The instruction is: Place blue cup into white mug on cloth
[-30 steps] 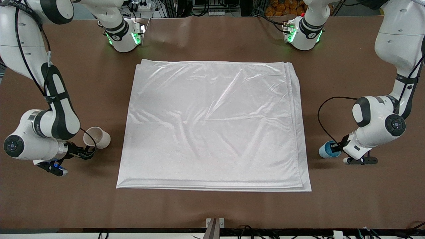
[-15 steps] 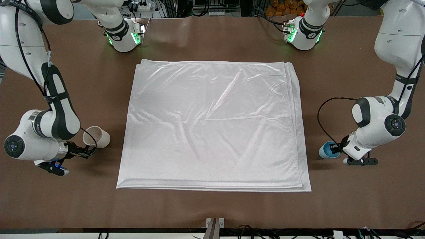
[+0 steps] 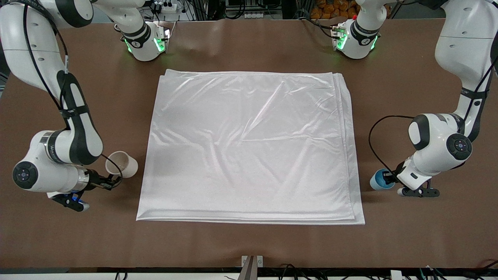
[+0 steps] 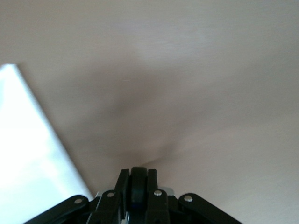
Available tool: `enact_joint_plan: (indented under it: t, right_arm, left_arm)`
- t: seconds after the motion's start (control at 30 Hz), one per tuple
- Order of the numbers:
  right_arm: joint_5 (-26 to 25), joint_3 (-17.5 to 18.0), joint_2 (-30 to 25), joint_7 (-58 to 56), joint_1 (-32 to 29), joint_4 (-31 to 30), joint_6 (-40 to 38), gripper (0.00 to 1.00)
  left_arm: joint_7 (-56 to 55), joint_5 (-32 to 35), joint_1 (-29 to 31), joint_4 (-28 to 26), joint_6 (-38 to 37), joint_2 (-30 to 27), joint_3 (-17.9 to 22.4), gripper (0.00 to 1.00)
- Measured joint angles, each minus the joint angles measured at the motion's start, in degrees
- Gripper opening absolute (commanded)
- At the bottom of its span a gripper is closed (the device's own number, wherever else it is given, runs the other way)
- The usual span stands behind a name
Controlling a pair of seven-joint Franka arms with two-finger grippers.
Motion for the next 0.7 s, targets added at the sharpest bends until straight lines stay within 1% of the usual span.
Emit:
enact_joint_plan:
  t: [0.17, 0.43, 0.57, 0.7]
  right_arm:
    - [0.02, 0.25, -0.01, 8.4, 4.7, 1.38, -0.57, 0.0]
    - [0.06, 0.4, 0.0, 23.41, 12.61, 1.47, -0.58, 0.0]
    - [2.15, 0.42, -0.01, 30.13, 15.99, 1.47, -0.58, 0.0]
    - [4.29, 0.4, -0.01, 36.22, 19.44, 1.47, -0.58, 0.0]
  left_arm:
    - [-0.01, 0.0, -1.6, 0.35, -2.52, -1.82, -0.08, 0.0]
    - [-3.42, 0.0, -5.3, 0.67, -7.48, -5.3, -0.07, 0.0]
    - [-3.58, 0.05, -5.96, 0.9, -9.6, -6.75, -0.07, 0.0]
    - [-3.6, 0.43, -6.42, 1.87, -13.24, -8.12, -0.11, 0.0]
